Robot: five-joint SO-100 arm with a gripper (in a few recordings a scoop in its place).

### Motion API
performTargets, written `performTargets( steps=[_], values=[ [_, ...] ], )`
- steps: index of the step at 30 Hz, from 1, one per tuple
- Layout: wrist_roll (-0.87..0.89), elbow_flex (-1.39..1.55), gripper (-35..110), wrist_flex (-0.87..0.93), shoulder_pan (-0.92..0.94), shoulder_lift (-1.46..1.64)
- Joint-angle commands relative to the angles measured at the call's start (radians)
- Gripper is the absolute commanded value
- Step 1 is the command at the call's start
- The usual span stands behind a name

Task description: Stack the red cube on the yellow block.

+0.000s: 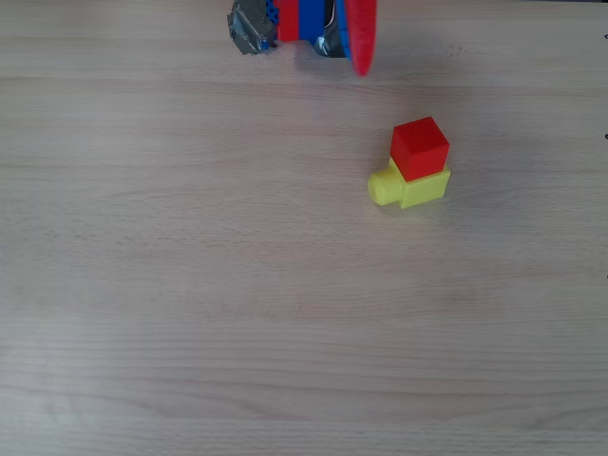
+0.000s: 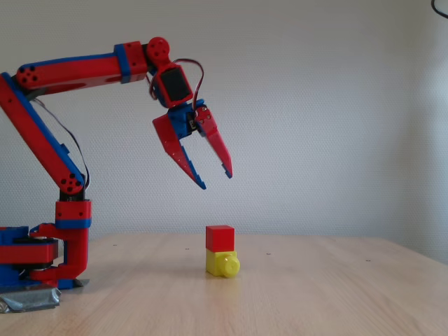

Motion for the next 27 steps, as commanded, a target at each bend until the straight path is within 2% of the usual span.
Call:
performTargets(
  steps=[1,18,27],
  values=[
    [0.0,0.035,14,-0.025,0.021,0.115],
    [-0.094,0.566,0,-0.207,0.13,0.522],
    [-0.058,0.75,0,-0.238,0.138,0.706]
  ],
)
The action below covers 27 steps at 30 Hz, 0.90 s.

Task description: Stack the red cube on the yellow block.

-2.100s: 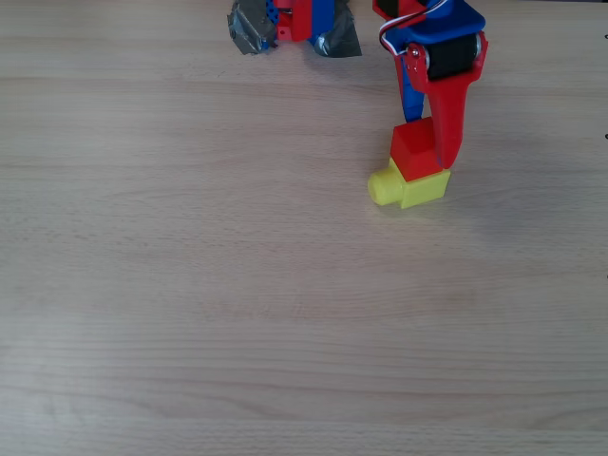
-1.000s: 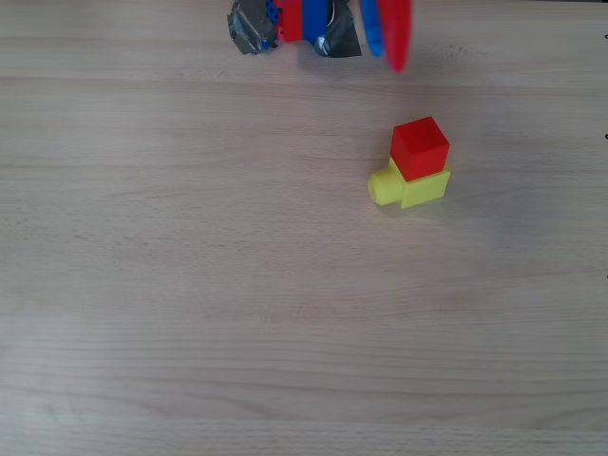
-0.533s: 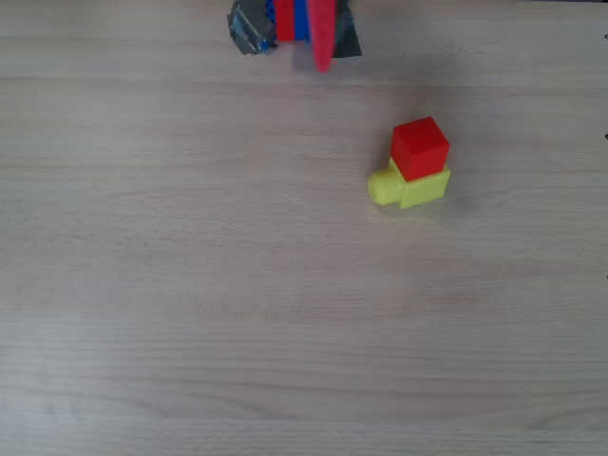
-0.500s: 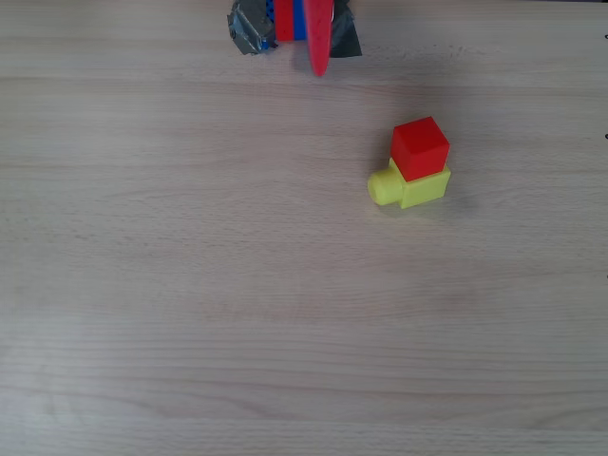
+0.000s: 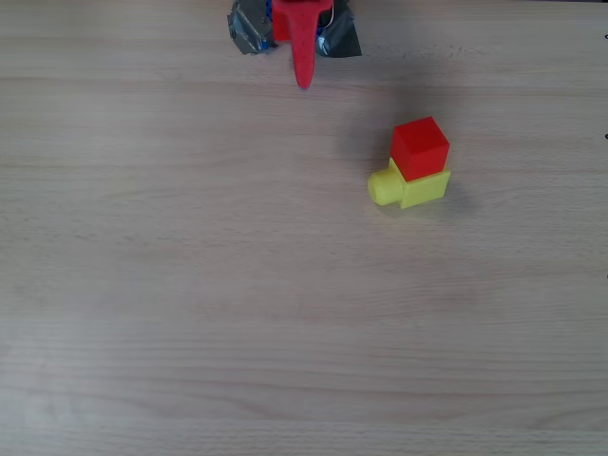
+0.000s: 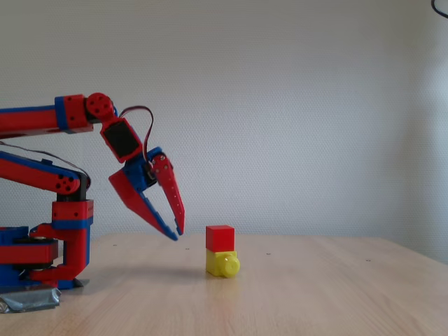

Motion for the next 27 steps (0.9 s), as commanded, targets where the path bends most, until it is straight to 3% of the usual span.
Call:
performTargets(
  steps=[1,18,27],
  values=[
    [0.014,0.015,0,-0.005,-0.008,0.066],
    [0.071,0.221,0,0.049,0.009,0.354],
    [0.092,0.236,0,0.061,-0.009,0.359]
  ],
)
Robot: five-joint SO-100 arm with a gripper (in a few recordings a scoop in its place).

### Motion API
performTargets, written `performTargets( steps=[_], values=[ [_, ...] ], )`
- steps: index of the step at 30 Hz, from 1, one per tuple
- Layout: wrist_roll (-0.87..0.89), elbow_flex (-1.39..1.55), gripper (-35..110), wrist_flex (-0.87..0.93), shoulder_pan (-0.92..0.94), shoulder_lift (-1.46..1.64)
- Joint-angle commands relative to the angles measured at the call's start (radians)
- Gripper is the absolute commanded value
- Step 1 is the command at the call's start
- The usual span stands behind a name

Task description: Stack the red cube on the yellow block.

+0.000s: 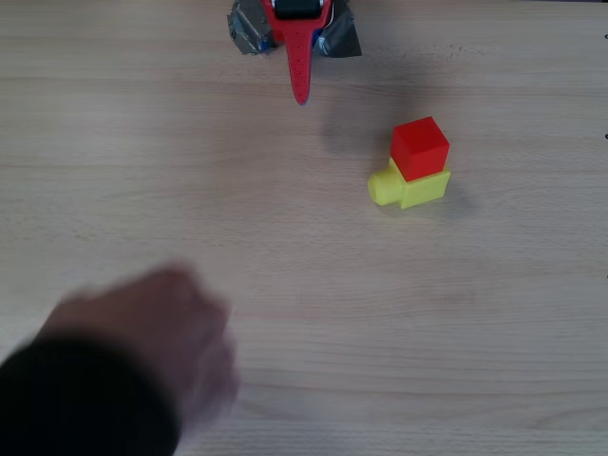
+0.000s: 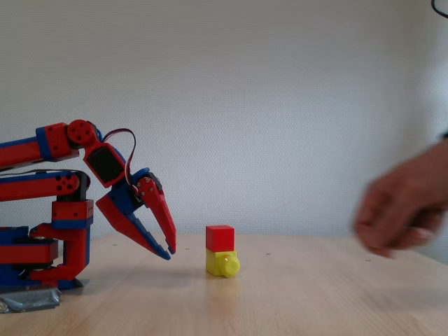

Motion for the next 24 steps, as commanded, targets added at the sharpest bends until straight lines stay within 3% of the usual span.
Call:
performTargets(
  steps=[1,24],
  values=[
    [0.02,-0.008,0,0.017,-0.012,0.012],
    [0.029,-0.008,0,0.017,-0.011,0.012]
  ],
)
